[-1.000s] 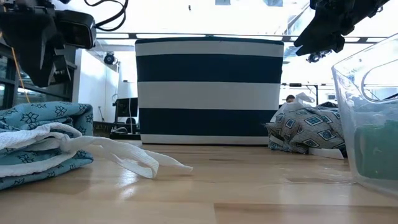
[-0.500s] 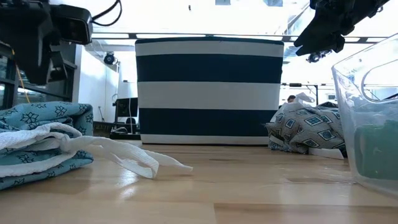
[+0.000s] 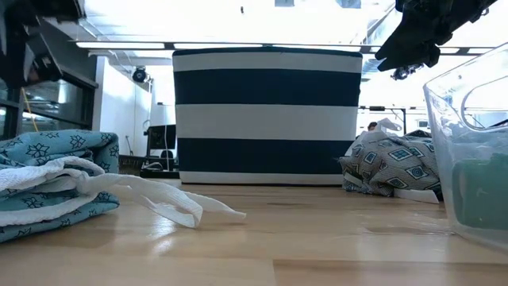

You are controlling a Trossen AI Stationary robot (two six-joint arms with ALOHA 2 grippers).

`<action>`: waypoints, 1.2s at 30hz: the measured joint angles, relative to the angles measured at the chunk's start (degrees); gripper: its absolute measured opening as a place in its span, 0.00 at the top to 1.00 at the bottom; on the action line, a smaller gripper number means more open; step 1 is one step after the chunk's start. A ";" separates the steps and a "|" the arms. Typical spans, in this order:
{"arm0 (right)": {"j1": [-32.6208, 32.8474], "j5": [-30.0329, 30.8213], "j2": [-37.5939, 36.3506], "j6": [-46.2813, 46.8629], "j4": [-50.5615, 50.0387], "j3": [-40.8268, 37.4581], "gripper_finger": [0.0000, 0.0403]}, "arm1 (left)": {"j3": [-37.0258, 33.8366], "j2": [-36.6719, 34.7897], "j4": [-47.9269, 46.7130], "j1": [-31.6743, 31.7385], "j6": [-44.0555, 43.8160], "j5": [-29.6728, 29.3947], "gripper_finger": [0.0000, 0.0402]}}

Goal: Pick & Place Medicine items
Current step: Put the light blue patient gown into the laundry bin

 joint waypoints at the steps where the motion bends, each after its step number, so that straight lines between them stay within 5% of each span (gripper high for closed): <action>1: 0.00 0.00 0.00 0.00 0.00 0.00 0.54 | 1.07 0.43 -0.52 -0.50 0.17 -0.32 0.68; 14: 0.01 0.01 0.00 0.00 0.01 0.00 0.54 | 16.67 13.94 -5.14 -3.31 13.44 -0.09 0.68; 36: 0.01 -0.01 -0.01 0.00 0.00 0.00 0.54 | 21.46 25.83 -2.34 -20.79 2.62 -9.57 0.68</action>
